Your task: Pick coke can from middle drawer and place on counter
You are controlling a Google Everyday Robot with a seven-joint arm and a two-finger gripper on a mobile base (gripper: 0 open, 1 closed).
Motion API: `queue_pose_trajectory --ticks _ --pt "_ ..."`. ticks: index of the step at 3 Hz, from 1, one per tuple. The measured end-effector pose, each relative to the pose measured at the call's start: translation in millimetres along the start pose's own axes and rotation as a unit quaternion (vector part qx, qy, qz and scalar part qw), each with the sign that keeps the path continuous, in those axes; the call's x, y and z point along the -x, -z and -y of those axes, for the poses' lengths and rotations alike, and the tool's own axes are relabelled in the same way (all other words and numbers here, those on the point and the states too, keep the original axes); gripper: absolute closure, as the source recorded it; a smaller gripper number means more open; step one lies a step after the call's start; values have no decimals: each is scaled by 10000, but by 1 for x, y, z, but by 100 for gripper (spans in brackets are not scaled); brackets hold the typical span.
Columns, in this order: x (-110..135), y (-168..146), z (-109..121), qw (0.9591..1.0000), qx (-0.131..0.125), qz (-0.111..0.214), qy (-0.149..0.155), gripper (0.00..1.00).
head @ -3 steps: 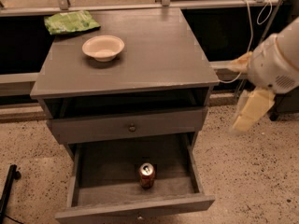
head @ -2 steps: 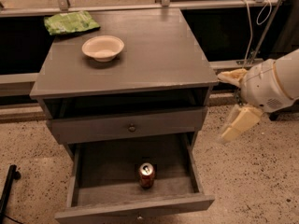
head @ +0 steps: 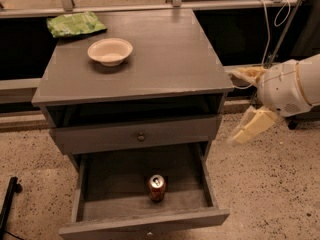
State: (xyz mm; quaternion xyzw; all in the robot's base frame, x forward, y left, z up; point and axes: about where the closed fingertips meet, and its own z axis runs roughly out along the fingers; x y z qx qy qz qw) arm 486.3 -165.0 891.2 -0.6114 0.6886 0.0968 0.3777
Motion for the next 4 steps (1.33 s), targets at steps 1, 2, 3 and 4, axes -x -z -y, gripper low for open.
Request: queue_pose_trajectory --ticks 1,2,3,4 --pt "-1 -31 -6 9995 -88 245 200 0" --pt "-24 -91 -20 9966 -188 774 208 0" --pt "-59 -130 -32 9948 -202 995 27 0" --pt "-101 -159 -43 9925 -188 1143 -391 0"
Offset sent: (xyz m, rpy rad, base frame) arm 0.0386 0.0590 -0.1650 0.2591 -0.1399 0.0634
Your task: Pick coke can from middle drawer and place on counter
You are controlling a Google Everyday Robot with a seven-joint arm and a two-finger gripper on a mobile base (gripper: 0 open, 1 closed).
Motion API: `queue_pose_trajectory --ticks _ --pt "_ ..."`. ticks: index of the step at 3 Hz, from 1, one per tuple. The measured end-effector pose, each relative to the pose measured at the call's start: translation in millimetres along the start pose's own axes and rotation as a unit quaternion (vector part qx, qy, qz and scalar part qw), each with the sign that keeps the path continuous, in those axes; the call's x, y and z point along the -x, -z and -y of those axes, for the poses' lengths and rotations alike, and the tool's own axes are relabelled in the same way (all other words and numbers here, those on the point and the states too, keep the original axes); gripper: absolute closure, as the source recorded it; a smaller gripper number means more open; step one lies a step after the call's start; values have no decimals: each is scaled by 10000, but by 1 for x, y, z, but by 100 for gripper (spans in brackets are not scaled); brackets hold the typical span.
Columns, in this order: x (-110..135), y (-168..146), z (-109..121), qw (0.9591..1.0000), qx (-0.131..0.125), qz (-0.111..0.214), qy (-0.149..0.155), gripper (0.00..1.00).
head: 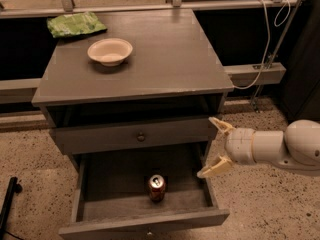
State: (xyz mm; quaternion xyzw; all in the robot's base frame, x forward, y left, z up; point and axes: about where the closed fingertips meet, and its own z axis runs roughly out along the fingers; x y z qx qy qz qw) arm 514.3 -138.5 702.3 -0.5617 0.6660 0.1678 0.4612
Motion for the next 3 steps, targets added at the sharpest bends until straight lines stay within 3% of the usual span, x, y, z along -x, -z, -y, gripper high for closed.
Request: queue_pose_trajectory --ticks 1,2,3 --pt "-34 -16 -9 9993 20 235 -302 0" --pt "-34 -16 -9 9993 20 235 -302 0" --pt "-52 -27 -12 9980 42 432 -455 0"
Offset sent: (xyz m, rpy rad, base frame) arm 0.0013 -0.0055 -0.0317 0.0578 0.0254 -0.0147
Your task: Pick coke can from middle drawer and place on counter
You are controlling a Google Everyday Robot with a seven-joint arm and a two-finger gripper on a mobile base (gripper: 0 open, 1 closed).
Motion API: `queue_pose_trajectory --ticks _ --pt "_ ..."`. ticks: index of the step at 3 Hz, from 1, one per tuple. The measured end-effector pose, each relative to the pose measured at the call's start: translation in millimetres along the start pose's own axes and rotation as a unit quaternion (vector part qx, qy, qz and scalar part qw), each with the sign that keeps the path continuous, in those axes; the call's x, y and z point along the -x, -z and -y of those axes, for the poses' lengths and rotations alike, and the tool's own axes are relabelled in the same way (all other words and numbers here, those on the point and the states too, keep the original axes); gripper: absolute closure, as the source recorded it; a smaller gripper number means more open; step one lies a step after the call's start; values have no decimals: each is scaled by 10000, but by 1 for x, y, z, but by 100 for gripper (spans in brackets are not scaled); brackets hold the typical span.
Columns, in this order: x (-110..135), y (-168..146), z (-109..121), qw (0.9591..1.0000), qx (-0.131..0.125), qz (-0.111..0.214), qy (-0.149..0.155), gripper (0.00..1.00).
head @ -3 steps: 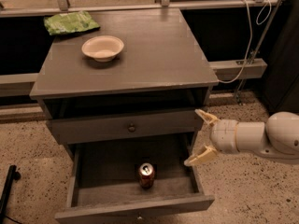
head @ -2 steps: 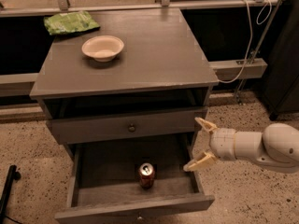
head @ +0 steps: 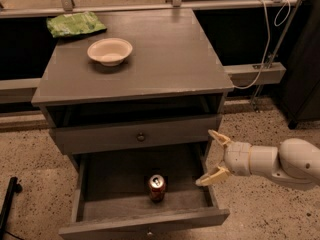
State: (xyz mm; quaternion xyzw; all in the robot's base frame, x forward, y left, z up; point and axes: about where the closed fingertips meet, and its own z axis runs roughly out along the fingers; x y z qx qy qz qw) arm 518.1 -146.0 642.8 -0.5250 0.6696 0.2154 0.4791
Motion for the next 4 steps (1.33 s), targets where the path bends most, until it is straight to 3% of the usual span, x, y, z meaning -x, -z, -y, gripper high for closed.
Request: queue_pose_trajectory --ticks 1,2,3,4 --pt "-34 -15 -2 9996 45 233 -166 0" --pt "-53 -36 -14 9991 239 334 -97 0" --pt "-64 -76 -34 9990 451 77 15 0" --pt "-64 -103 -45 9983 570 55 54 0"
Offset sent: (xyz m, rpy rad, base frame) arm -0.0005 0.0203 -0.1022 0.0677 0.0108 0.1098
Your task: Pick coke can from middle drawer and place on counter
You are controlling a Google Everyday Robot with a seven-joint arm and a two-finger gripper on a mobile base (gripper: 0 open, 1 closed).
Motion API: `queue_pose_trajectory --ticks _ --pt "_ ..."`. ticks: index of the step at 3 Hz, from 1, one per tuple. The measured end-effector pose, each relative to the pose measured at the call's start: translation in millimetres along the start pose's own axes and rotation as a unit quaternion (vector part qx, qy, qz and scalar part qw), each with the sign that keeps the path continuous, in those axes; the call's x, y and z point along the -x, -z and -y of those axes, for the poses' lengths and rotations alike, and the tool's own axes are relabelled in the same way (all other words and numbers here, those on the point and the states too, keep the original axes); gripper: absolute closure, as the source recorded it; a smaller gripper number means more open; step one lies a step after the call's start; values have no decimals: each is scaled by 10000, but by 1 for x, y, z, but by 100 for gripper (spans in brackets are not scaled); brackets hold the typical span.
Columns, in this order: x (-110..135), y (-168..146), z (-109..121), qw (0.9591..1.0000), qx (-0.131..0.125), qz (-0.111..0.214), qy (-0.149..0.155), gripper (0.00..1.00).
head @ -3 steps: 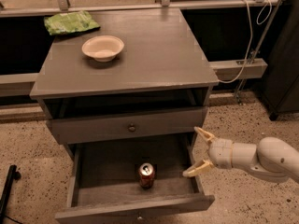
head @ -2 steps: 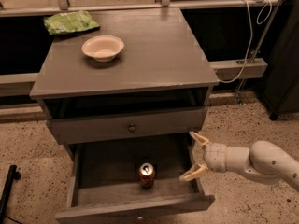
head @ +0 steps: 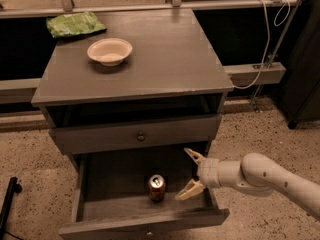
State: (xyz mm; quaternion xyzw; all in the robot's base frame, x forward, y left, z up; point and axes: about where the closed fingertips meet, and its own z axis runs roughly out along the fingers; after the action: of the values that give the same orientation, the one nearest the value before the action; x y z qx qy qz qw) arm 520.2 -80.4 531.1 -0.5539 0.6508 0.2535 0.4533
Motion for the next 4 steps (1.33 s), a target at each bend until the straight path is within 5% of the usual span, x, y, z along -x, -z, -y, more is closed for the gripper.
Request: queue_pose_trajectory --ticks 3,4 --pt "-7 -61 -18 9994 336 19 -39 0" --pt "-15 -78 -22 9987 389 123 -299 0"
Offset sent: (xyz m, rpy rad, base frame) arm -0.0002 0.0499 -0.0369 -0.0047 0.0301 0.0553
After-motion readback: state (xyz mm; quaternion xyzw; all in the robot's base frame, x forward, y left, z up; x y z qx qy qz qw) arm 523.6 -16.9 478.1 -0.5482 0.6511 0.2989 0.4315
